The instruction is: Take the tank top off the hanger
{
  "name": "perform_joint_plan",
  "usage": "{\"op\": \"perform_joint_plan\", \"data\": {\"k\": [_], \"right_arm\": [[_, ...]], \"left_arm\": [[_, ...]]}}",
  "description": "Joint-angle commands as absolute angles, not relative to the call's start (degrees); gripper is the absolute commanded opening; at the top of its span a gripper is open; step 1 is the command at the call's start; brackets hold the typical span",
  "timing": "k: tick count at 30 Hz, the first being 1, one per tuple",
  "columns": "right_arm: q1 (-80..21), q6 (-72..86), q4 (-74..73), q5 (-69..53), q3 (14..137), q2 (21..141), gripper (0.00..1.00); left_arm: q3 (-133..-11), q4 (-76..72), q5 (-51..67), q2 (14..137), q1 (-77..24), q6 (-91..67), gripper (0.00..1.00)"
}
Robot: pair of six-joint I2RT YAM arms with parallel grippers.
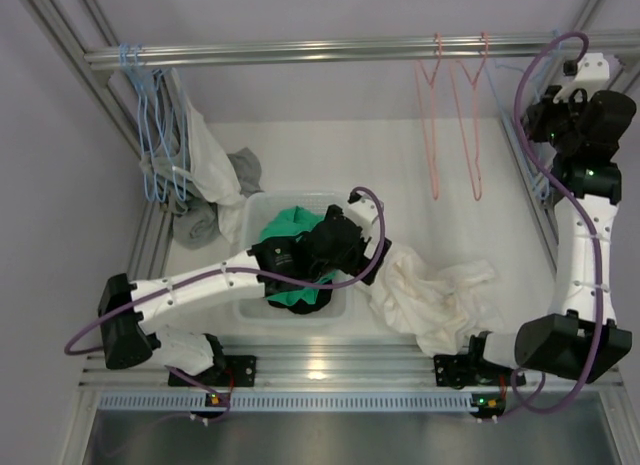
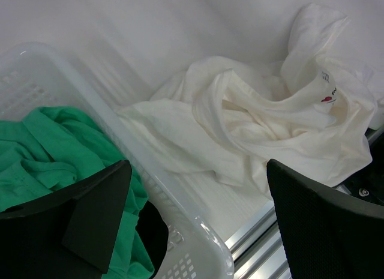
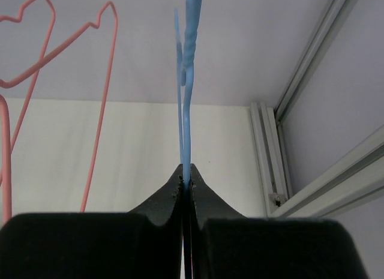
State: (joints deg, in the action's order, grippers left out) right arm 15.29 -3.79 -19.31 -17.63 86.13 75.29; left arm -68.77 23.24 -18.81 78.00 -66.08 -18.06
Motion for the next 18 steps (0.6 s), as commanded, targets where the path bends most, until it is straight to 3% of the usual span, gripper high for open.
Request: {"op": "perform_joint_plan", "data": {"k": [1,5,6,7,8,9,10,18], "right_arm": [[15.9,-3.9,-16.8,-16.6,84.3,70.8,0.0],[15.9,-3.6,-16.7,-15.7,83.8,69.5,0.0],[15.9,-2.5,-16.8,-15.7,83.9,68.7,0.04],[15.9,-1.3,-16.7,-15.0,84.0,68.1,0.18],[15.9,-0.4,-16.9,-14.4,84.1,67.4,0.61],[15.9,2.4,-17.2,-13.5,84.1,65.6,0.87],[15.9,3.2,-17.8,-12.8,84.3,64.5,0.99],[16.0,10.3,-24.5,2.0,76.2,45.9,0.99]], "left_arm": [[-70.0,19.7,-16.1,79.4,-66.0,-17.4,0.99],[-70.6,19.3,-14.9,80.3,-66.0,-17.7,0.99],[-70.6,18.9,-14.7,80.5,-66.0,-17.7,0.99],[-70.5,18.5,-14.2,80.8,-66.0,-17.6,0.99],[-70.3,17.2,-12.5,81.6,-66.0,-17.2,0.99],[-70.1,16.1,-11.3,82.0,-66.1,-17.0,0.99],[-69.8,14.9,-9.9,82.5,-66.2,-16.4,0.99],[-69.4,7.2,-7.9,93.2,-66.7,-18.5,0.99]]}}
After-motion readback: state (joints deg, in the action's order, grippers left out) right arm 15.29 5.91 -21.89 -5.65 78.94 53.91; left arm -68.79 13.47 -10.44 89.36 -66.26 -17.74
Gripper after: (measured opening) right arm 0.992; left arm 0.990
